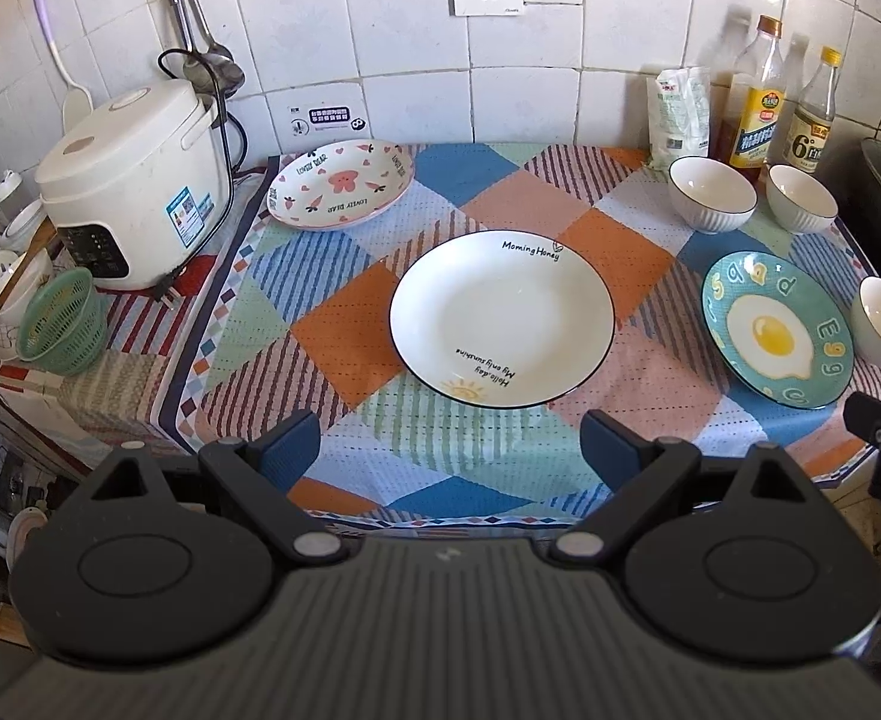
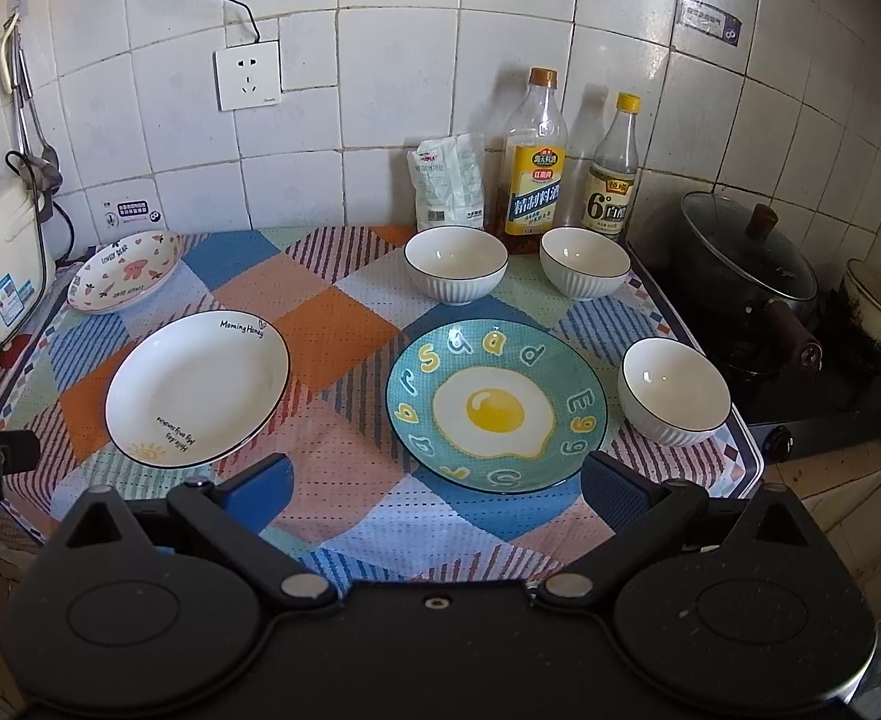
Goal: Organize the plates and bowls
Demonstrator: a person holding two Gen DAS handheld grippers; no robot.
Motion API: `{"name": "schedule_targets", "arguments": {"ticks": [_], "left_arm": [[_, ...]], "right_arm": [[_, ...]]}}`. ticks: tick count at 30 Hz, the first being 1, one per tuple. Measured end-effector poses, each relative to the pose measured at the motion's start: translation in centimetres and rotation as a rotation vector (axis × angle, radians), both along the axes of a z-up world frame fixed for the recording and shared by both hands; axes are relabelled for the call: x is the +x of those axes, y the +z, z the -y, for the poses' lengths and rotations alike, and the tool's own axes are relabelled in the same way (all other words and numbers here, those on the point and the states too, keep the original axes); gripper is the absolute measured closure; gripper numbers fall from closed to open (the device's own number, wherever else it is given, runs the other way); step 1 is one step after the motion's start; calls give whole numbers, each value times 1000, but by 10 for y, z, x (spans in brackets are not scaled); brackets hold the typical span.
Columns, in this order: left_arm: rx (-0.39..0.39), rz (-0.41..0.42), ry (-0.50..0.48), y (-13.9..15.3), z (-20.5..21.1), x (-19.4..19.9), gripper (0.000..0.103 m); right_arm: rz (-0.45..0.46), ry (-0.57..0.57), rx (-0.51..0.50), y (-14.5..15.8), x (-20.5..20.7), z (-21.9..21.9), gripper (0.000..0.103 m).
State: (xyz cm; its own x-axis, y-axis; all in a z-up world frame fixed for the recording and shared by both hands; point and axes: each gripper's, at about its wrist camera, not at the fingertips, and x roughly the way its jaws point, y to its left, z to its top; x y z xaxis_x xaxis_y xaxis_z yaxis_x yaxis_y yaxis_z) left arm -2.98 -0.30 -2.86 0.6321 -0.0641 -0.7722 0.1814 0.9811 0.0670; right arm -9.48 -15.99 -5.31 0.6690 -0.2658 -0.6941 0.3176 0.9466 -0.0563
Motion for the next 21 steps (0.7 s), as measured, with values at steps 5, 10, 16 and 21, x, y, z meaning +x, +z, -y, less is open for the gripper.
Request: {"name": "schedule_targets", "arguments": {"ticks": [5,10,16,21], "left_arm": [[-5,-7,-1,-2,-4,1,9],[-15,-13,-7,-2,-5,0,9],[-15,-23,-8,-4,-7,1,9],[-8,-28,-10,-6,-6,2,9]], "right_arm": [[1,1,-8,-2,-1,-2,0],[-1,0,-1,-2,0,0,0],[3,4,-18,0,-1,-3,0],[1,3,-23,-2,-1,-2,0]]}}
